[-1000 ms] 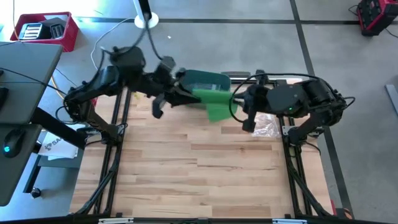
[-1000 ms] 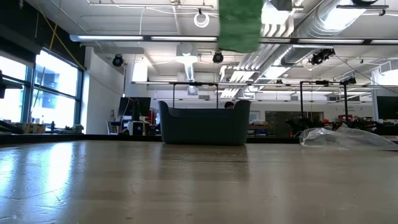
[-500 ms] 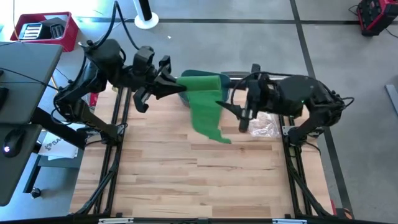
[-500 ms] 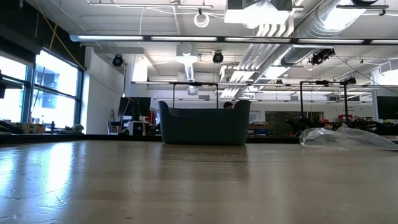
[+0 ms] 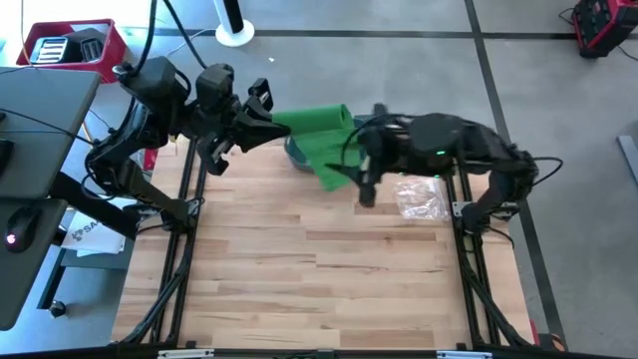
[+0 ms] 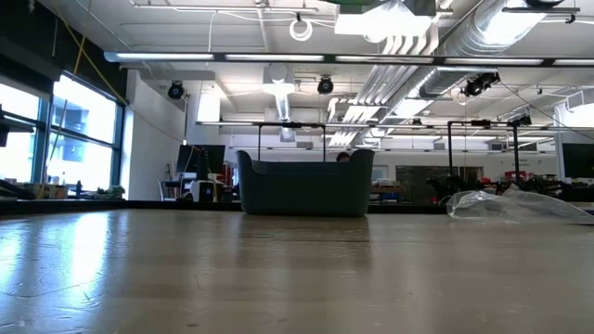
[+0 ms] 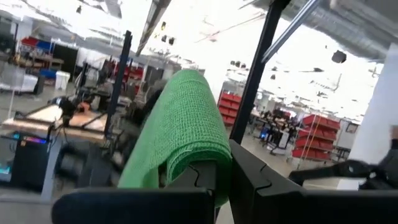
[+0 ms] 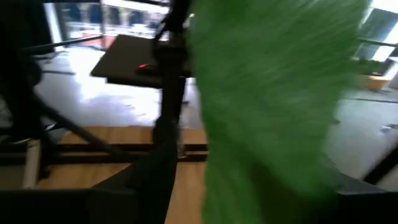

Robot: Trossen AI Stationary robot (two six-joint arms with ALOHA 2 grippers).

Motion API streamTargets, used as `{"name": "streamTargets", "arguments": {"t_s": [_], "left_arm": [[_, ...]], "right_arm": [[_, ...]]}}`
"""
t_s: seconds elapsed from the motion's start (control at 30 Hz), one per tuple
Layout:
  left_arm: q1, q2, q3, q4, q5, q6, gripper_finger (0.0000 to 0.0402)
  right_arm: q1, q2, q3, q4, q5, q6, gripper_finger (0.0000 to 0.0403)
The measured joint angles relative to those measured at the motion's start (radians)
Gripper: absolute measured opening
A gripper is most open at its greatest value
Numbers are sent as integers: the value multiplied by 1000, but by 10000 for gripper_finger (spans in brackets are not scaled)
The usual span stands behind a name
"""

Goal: Roll bandage
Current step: Roll the green bandage

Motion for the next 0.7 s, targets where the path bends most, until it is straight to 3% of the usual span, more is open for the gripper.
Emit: {"name": "streamTargets", "arguments": {"t_s": [0.1, 0.23, 0.3, 0.5, 0.7], "left_arm": [[8, -6, 1, 5, 0, -1, 10], [33, -34, 1, -34, -46, 8, 10], [51, -54, 1, -65, -109, 38, 10], [115, -79, 1, -142, -322, 218, 10], [193, -45, 1, -314, -349, 311, 10]], "right_arm": [[-16, 39, 0, 8, -89, 8, 191], [-20, 65, -1, 7, -210, 39, 59], [-6, 65, -1, 7, -247, 55, 17], [30, 66, -1, 1, -264, 130, 2], [73, 73, 0, 57, -286, 213, 1]]}}
